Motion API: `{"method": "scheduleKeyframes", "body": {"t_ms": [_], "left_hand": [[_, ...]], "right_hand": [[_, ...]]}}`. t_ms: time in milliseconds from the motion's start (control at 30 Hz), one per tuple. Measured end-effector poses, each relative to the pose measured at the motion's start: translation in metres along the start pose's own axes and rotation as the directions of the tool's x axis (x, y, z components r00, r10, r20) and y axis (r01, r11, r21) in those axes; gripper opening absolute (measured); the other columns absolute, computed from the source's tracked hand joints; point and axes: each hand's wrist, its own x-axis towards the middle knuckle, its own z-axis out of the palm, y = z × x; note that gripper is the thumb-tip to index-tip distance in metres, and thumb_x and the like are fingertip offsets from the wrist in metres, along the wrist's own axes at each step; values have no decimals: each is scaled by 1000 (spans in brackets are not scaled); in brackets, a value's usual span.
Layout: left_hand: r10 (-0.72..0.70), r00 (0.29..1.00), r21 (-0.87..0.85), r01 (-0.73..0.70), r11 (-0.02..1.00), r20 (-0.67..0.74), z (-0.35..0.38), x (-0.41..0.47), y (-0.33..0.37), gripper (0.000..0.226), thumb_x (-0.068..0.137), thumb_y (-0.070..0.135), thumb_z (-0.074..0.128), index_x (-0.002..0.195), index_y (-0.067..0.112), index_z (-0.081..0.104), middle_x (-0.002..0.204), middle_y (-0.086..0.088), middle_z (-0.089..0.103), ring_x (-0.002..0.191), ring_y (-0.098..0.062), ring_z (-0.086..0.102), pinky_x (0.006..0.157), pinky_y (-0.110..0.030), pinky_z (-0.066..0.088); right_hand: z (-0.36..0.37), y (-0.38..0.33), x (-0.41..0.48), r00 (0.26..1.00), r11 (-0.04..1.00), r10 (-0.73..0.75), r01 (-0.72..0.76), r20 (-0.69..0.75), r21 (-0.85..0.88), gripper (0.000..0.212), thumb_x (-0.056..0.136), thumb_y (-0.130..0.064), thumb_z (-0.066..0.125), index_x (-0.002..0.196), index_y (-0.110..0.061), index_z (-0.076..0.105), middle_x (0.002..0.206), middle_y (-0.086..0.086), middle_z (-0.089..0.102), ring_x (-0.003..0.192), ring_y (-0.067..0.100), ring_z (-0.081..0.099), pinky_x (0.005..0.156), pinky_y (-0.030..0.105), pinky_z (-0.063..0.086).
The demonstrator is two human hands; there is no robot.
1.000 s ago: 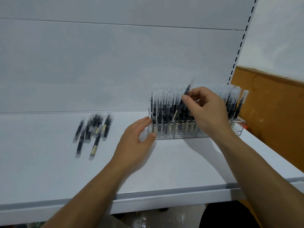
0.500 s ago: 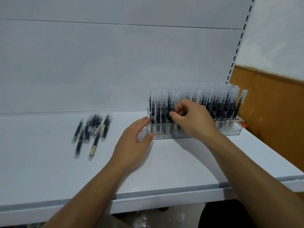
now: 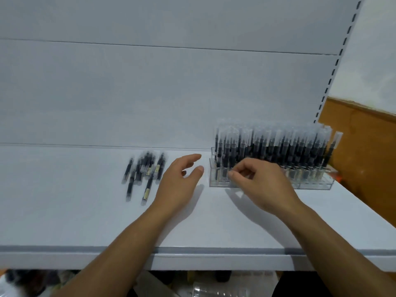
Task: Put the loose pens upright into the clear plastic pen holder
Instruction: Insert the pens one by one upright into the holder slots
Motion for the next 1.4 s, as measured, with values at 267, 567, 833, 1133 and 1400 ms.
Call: {"method": "scheduleKeyframes", "body": {"t_ms": [267, 567, 833, 1133, 1400], "left_hand": [[-44, 967, 142, 82, 986, -252, -90, 5, -22, 21, 94, 26, 59, 113, 33, 65, 107, 21, 64, 99, 8, 58, 80, -12, 43], [-276, 937, 478, 348, 806, -216, -145, 34, -59, 40, 91, 35, 58, 130, 24, 58, 127, 8, 61, 116, -12, 55, 97, -27, 40], [-421, 895, 723, 386, 573, -145, -146, 95, -56, 26, 87, 33, 63, 79, 9, 65, 78, -9, 67, 77, -25, 62, 76, -30, 51], [-533, 837, 689, 460, 560, -125, -142, 110, -51, 19, 82, 13, 64, 66, 4, 66, 49, -2, 67, 43, -13, 65, 56, -22, 58], [-594, 798, 638, 511, 577, -102, -156, 80, -41, 14, 80, 16, 68, 73, 5, 70, 58, -2, 71, 50, -12, 68, 49, -18, 53]], "right_hand": [[82, -61, 15, 951, 984, -180, 177, 251, 31, 19, 90, -47, 57, 100, -34, 67, 91, -19, 68, 84, 4, 59, 70, 25, 44], [143, -88, 67, 908, 959, -256, 282, 330, -32, 49, 98, -54, 40, 138, -29, 50, 136, -5, 51, 130, 22, 41, 105, 37, 38], [140, -75, 71, 951, 971, -221, 234, 215, -37, 26, 94, -48, 53, 100, -33, 73, 93, -11, 72, 82, 11, 60, 67, 27, 44], [136, -71, 77, 974, 987, -78, 45, 214, 157, 12, 84, -17, 61, 81, -29, 65, 75, -14, 67, 78, 7, 60, 62, 23, 43], [135, -73, 74, 973, 903, 41, -133, 226, 408, 16, 83, -13, 64, 87, -28, 60, 84, -8, 65, 83, 19, 65, 81, 41, 55]]}}
